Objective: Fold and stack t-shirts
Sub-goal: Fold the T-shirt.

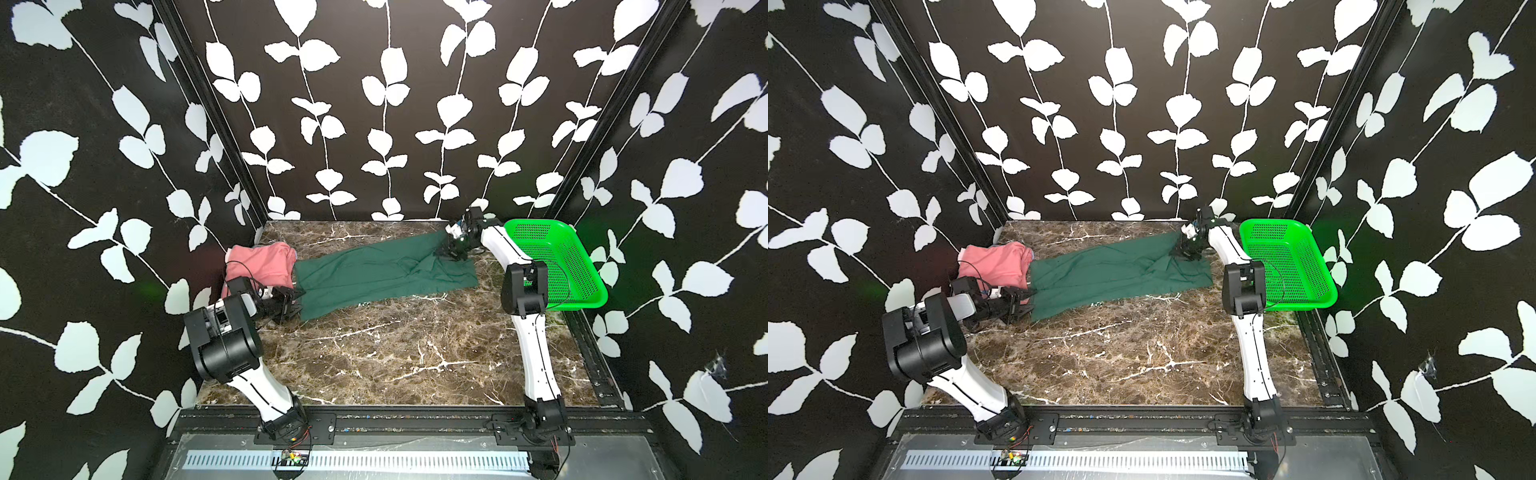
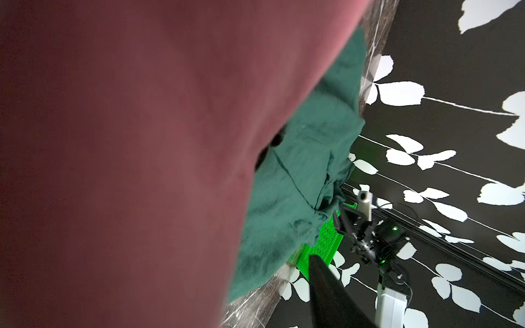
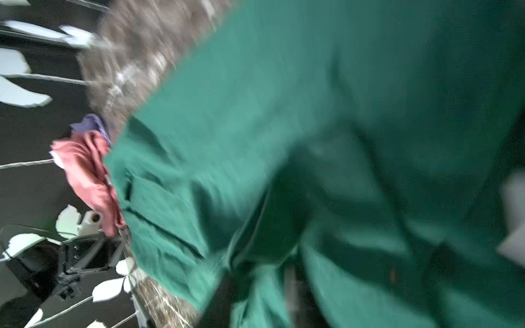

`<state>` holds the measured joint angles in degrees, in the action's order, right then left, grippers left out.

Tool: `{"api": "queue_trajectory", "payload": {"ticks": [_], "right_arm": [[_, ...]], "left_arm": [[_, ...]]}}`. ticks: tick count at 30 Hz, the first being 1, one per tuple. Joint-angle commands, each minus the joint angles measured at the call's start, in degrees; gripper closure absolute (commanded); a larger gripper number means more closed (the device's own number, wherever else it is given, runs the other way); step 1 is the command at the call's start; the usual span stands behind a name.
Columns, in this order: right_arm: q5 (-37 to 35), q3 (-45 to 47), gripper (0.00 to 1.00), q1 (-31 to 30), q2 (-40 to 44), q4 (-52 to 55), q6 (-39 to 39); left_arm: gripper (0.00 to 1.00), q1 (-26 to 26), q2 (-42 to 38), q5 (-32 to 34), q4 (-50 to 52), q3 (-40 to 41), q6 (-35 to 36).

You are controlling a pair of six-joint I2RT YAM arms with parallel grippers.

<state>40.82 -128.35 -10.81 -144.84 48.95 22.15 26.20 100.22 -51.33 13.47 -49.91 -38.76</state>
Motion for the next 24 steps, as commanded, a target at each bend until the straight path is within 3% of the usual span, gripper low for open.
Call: {"api": "queue_trajectory", "payload": {"ticks": [1,5,7,17,24], "right_arm": [[-2.08,10.11,1.00,-1.46,8.56,-0.95,-3.32],[-2.68,17.52,1.00,-2.42,11.77,-3.47,-3.77],[-2.76,17.88,1.00,-2.64,11.23,-3.44,-3.73],[-2.67,11.46,1.00,-4.28,7.73,-2.02,-3.22],[-3.15,0.45,1.00,-4.48,2.57,2.50,-4.21]], "left_arm": [[0.51,-2.21,-3.37,0.29,1.73,-2.36,1.71],[0.73,-7.20,-2.73,1.43,3.36,-4.46,2.23],[0.78,-9.04,-1.78,1.95,2.48,-4.63,1.06],[0.88,-11.65,-1.25,2.15,0.14,-3.90,-1.48],[0.91,-13.12,-1.81,2.46,-0.93,-0.73,-1.78]]}}
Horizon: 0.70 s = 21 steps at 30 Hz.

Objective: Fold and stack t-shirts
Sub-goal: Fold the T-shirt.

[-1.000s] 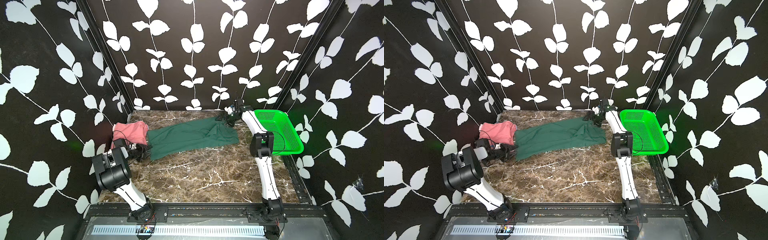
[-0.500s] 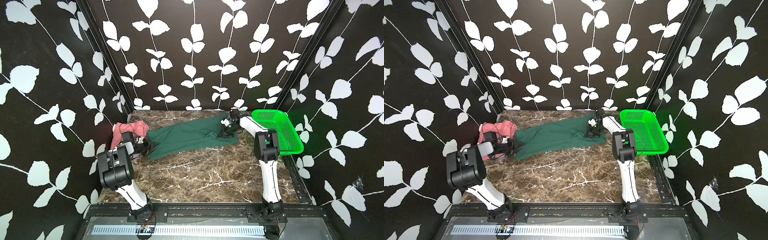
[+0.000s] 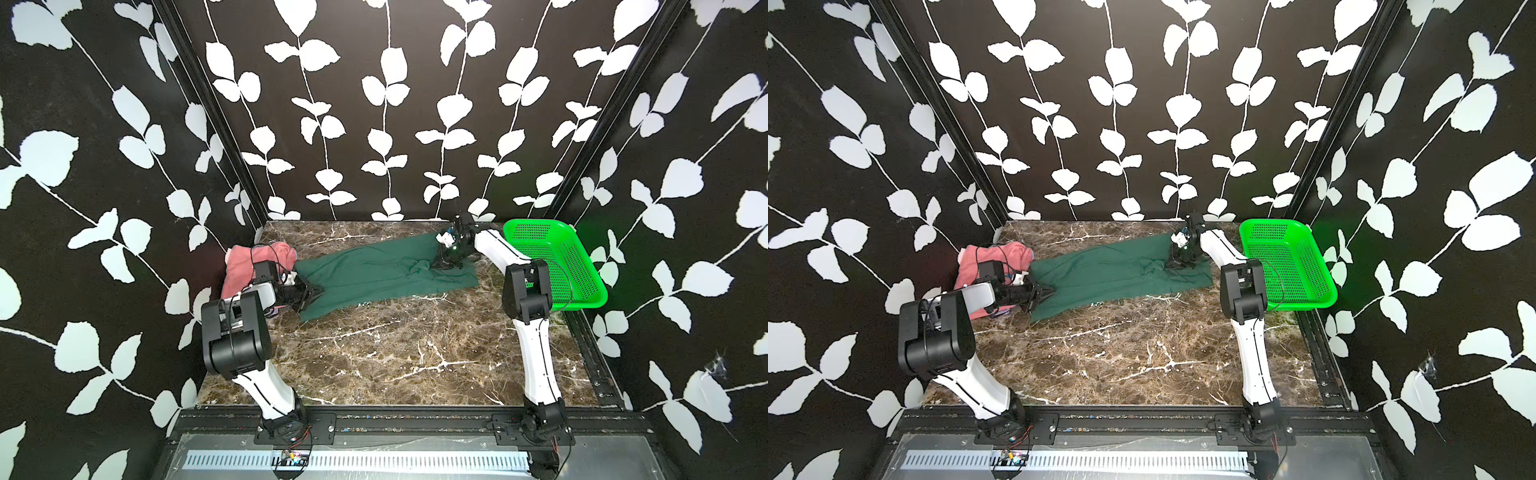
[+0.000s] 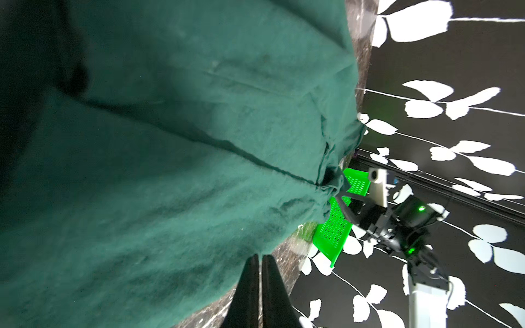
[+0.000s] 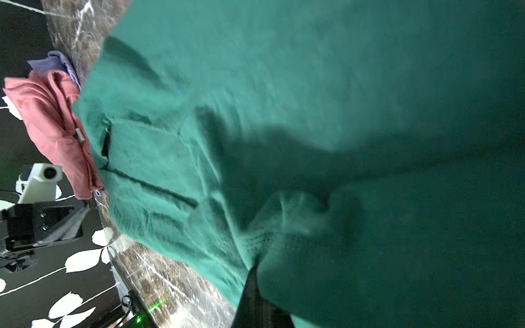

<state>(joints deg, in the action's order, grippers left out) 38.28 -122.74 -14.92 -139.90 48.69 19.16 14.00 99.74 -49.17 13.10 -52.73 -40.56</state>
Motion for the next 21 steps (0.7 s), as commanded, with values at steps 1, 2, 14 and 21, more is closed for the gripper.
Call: {"api": "queue_trajectory", "payload": {"ticks": [1,2,14,21], "right_arm": [[-0.82,-7.02,1.00,-0.43,-3.13,3.36,-1.30],[-1.05,-8.72,1.00,-0.38,-3.81,3.80,-1.20],[-0.83,-19.21,1.00,0.13,-11.67,-4.75,9.10],[12.23,-21.01,0.01,-0.96,-16.30,-13.71,21.67]], "left_arm": [[0.91,-1.26,-1.35,0.36,-0.98,2.76,-0.11],[0.92,-1.83,-1.40,0.45,-1.58,3.55,-0.45],[0.91,-4.94,-0.71,1.02,-5.20,7.19,-2.46],[0.75,-5.17,1.15,0.53,-5.27,5.99,-2.25]]}}
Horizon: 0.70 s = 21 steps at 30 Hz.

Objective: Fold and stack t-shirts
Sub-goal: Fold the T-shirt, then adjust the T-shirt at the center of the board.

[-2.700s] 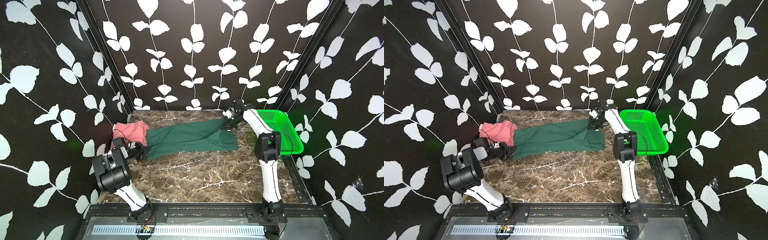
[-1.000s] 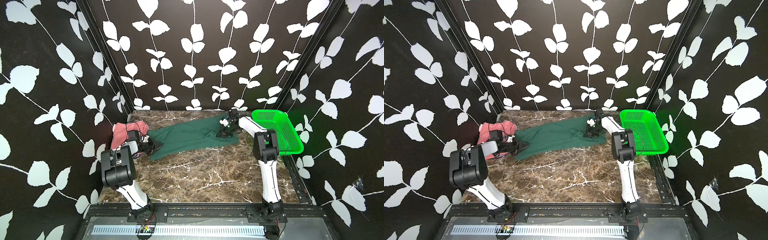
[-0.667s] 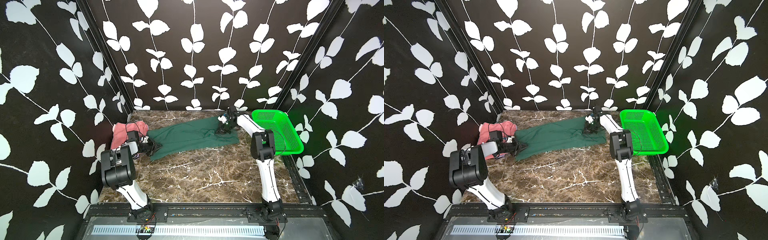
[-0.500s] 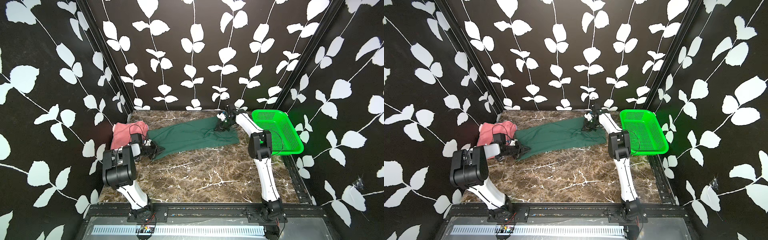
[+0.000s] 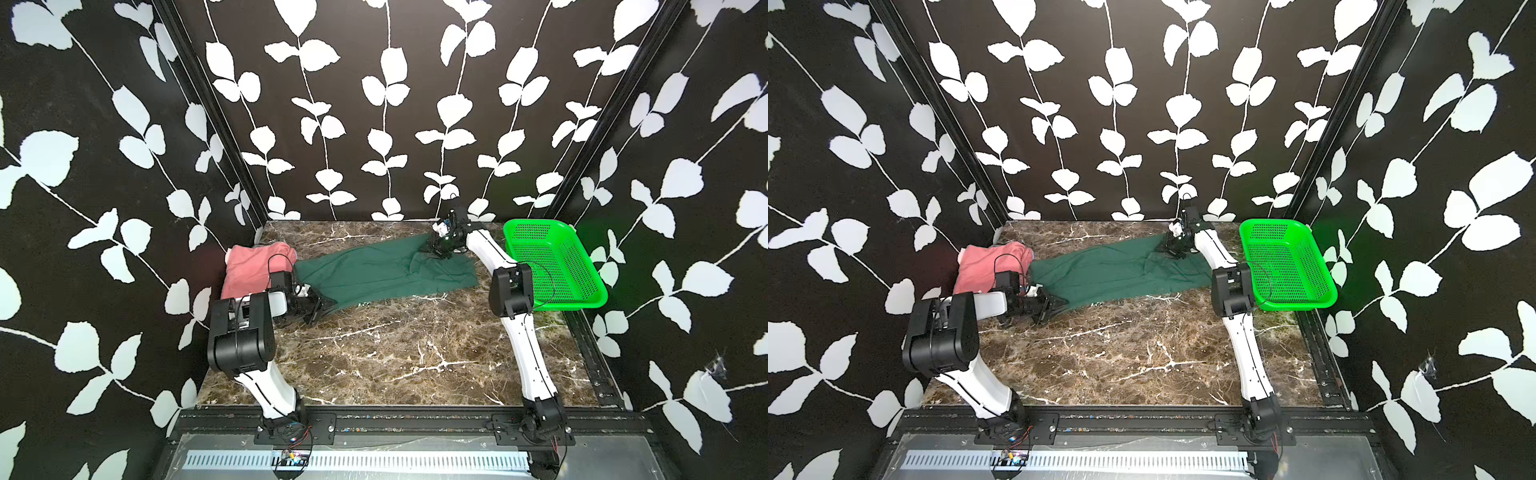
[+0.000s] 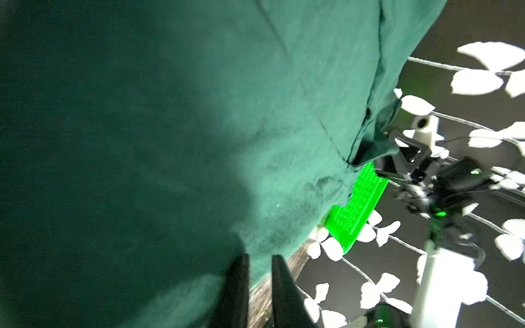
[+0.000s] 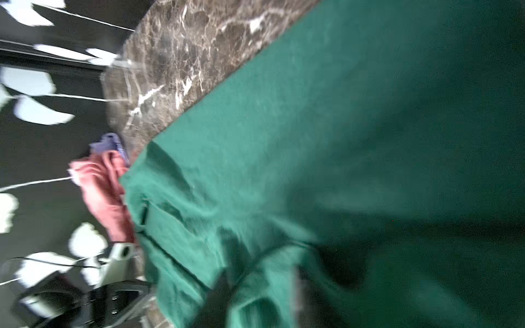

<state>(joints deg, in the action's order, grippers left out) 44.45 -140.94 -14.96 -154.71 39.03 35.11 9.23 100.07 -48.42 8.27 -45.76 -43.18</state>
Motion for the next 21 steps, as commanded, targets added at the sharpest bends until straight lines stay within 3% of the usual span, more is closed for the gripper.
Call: {"api": "queue_trajectory", "payload": {"ticks": [1,5,6,7,10,11,12,13,16,21], "right_arm": [[5.72,-3.11,0.01,-1.28,-0.87,-1.91,3.93],[-0.06,3.51,0.01,-1.85,7.30,5.18,-5.44],[-1.18,7.11,0.07,-1.91,10.23,5.64,-7.14],[-1.76,10.17,0.19,-1.99,12.61,5.68,-8.42],[-4.22,19.18,0.88,-2.68,19.41,5.09,-10.53],[-4.50,21.76,1.00,-3.05,20.79,4.75,-10.85],[-4.73,23.62,1.00,-3.36,21.91,4.85,-11.18],[-4.91,24.86,1.00,-3.60,22.60,4.99,-11.65],[-5.41,27.10,1.00,-4.77,23.28,6.21,-13.09],[-4.35,30.32,1.00,-6.59,22.92,2.98,-12.35]], "left_arm": [[0.73,-0.47,1.27,-0.27,-0.57,-1.09,0.37],[0.69,-0.79,2.14,-0.55,-0.84,-2.00,0.38],[0.69,-0.82,2.06,-0.50,-1.10,-2.37,0.50],[0.70,-0.95,1.89,-0.24,-1.13,-2.58,0.64],[0.77,-1.07,1.24,-0.04,-1.11,-4.32,1.40],[0.86,-1.14,1.34,-0.46,-1.02,-5.31,1.52],[0.96,-1.22,1.61,-1.59,-1.10,-6.65,1.44],[1.00,-1.24,1.92,-2.77,-0.96,-7.88,1.10],[1.00,-1.61,1.57,-4.76,3.24,-13.45,1.86],[1.00,-1.72,-1.76,2.96,18.47,-23.07,9.38]]}}
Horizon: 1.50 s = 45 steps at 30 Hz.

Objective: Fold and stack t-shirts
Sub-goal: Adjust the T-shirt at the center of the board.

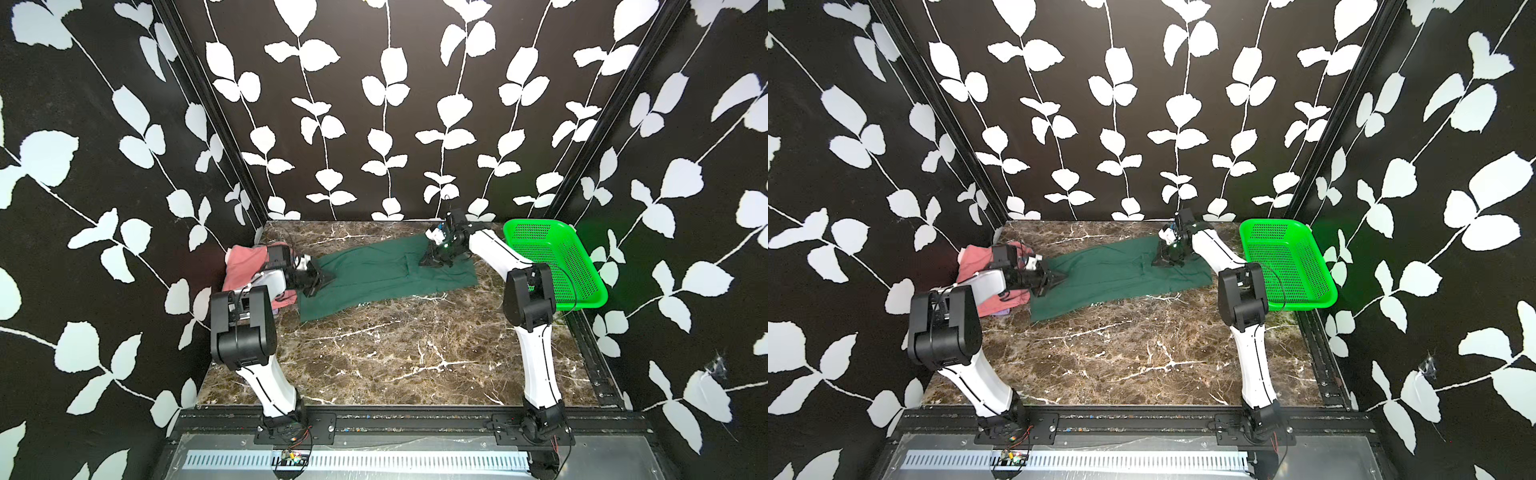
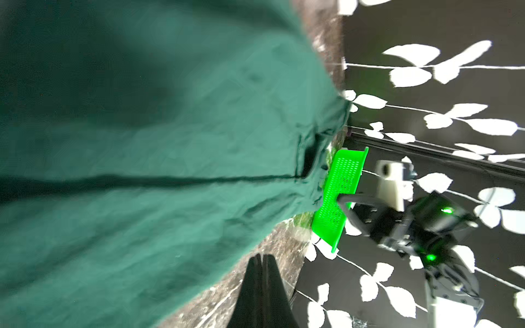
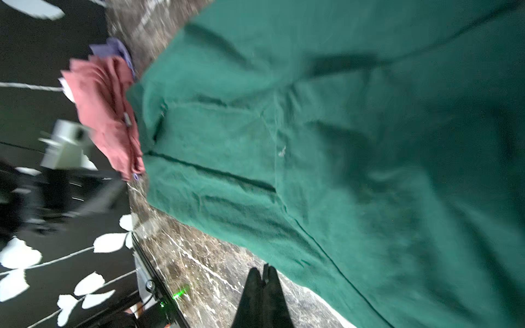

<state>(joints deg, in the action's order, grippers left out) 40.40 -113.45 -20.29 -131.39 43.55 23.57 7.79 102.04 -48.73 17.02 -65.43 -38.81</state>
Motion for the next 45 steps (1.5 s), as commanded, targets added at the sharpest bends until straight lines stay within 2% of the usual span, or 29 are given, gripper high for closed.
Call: {"api": "queue_trajectory", "payload": {"ticks": [1,4,8,12,16,20,23,27,33,36,39,41,45], "right_arm": [[0.10,3.64,1.00,-1.49,-0.57,-3.20,0.16],[0.46,6.22,1.00,-2.42,-1.58,-9.72,3.90],[2.02,5.29,1.00,-3.84,-5.91,-14.33,8.71],[1.13,5.23,1.00,-5.10,-8.24,-12.33,6.65],[-2.48,9.85,1.00,-4.92,-7.30,-8.22,2.23],[-6.90,15.11,1.00,-2.95,-4.74,-5.28,-1.34],[-8.13,17.76,1.00,1.06,-3.54,-4.92,-2.02],[-8.32,15.73,1.00,6.80,-3.35,-3.41,-4.20],[-9.41,-4.92,1.00,10.06,-11.70,9.66,-11.27],[-12.29,-16.43,1.00,10.30,-17.21,15.38,-14.03],[-11.57,-24.36,1.00,10.47,-20.85,17.41,-14.01],[-8.67,-27.38,1.00,10.43,-21.60,18.32,-12.64],[-4.89,-21.25,1.00,8.83,-15.59,14.45,-9.06]], "left_arm": [[1.00,-0.28,-3.87,3.77,9.68,-4.02,4.91],[1.00,-0.30,-1.42,3.38,6.65,-5.22,4.00],[1.00,-0.44,6.63,5.14,6.40,-8.90,4.86],[1.00,-0.55,14.08,8.77,6.04,-12.03,2.78],[1.00,-2.46,21.74,10.83,20.99,-21.56,3.33],[1.00,-7.43,25.81,17.46,42.10,-33.83,12.40],[1.00,-10.93,24.10,14.72,45.58,-33.01,14.17],[1.00,-16.17,19.08,10.10,46.90,-27.97,14.92],[1.00,-24.49,12.66,5.11,46.22,-23.71,12.98],[1.00,-26.12,7.94,3.09,40.97,-23.52,9.38],[1.00,-25.04,4.41,6.56,36.24,-24.47,6.82],[1.00,-23.32,3.87,8.97,33.72,-25.33,6.33],[1.00,-19.60,5.89,20.14,32.75,-27.18,9.13]]}}
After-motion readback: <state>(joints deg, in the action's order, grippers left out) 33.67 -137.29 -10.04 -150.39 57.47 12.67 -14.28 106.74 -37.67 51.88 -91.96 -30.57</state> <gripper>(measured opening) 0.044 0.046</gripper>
